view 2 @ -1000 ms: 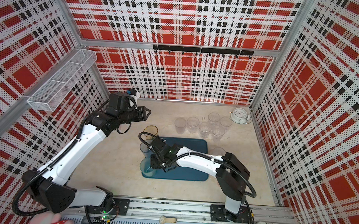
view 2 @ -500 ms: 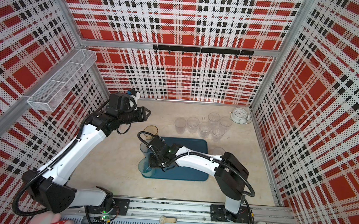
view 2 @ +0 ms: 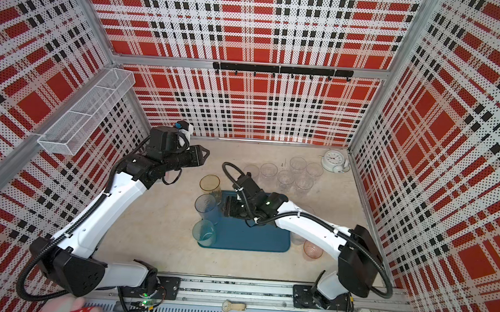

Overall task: Place the glasses into the tray
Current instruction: Move the glass to the tray, then pick up the glass from the top-center of the table.

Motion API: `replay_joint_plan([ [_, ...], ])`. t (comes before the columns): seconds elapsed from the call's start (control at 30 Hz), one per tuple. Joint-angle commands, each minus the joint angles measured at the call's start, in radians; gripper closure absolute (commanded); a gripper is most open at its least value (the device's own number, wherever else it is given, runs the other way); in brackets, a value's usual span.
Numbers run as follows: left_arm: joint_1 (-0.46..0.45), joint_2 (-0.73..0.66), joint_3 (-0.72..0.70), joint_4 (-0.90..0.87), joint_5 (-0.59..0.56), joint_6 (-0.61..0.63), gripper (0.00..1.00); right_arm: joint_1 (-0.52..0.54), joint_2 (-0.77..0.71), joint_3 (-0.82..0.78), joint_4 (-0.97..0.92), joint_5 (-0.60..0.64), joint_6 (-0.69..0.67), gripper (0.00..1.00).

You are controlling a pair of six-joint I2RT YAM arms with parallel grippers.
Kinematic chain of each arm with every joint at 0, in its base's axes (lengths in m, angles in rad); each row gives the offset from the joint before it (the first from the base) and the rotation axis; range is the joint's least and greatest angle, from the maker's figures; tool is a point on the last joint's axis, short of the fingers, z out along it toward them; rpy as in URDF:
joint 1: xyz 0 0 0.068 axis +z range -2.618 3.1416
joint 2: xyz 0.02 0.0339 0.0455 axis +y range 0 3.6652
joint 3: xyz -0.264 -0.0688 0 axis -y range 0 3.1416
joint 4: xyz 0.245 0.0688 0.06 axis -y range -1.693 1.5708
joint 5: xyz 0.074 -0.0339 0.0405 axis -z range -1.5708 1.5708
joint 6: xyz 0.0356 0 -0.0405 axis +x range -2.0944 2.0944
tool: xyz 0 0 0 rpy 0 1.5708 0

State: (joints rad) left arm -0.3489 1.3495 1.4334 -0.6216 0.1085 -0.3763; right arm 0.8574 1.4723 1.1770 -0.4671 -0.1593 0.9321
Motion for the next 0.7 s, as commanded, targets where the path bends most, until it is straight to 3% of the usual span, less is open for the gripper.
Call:
replay_joint_plan([
  [0.0,-0.003,0.015,0.022,0.061,0.016,0.032,0.58,-0.100,-0.053,-0.028,-0.047,0.009,-0.048,0.37],
  [0.43,-0.303,0.206,0.084,0.206,-0.046,0.092,0.53,-0.443,-0.071,-0.039,-0.070,0.010,-0.158,0.37],
  [0.67,-0.390,0.343,0.169,0.208,-0.077,0.082,0.51,-0.474,-0.021,-0.006,-0.057,0.006,-0.181,0.28],
])
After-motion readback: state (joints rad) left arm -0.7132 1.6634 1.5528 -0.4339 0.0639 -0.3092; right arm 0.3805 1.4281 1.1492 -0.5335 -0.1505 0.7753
